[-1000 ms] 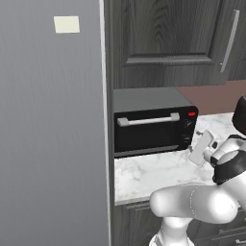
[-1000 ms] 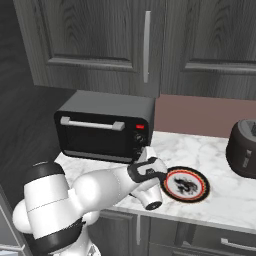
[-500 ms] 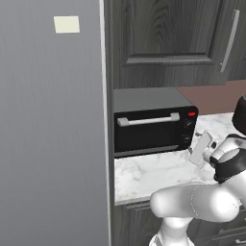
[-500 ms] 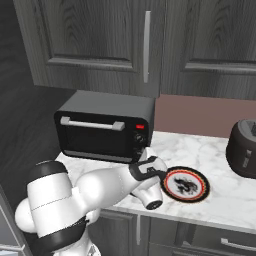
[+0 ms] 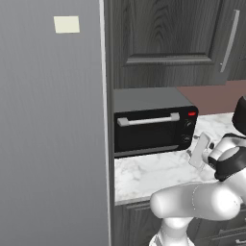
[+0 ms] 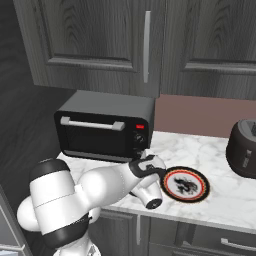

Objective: Pull the toaster oven rack outwards. Pick up the baguette from the plate and place it on the toaster oven rack. Close the toaster oven door fully and set the temperature to the lowest setting.

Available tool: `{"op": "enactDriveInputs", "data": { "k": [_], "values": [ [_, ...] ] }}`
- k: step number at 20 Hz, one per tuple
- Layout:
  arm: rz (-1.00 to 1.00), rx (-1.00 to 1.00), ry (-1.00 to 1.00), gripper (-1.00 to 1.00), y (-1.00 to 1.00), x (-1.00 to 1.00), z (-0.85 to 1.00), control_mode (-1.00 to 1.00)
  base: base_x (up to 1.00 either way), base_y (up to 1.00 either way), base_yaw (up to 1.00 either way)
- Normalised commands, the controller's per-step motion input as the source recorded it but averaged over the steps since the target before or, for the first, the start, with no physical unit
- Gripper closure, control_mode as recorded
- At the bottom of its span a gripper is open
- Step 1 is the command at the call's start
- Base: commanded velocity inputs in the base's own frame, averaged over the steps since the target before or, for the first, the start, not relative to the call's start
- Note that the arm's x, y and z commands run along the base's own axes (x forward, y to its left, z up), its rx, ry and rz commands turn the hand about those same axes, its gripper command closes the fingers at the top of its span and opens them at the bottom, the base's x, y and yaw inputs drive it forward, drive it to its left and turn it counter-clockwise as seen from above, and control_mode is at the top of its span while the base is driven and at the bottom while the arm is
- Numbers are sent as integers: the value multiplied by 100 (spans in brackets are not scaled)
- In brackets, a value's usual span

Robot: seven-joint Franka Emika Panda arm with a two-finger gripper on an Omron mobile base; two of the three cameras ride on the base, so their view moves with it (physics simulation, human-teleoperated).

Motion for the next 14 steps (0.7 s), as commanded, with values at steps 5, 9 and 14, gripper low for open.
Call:
{"op": "enactDriveInputs", "data": {
  "k": [5, 9, 14],
  "values": [
    [-1, -1, 0, -100, 2, 5, 0, -100, 0, 0, 0],
    [-2, -2, 0, -100, 5, 14, 0, -100, 0, 0, 0],
    [-3, -2, 0, -100, 13, 14, -4, -100, 0, 0, 0]
  ]
}}
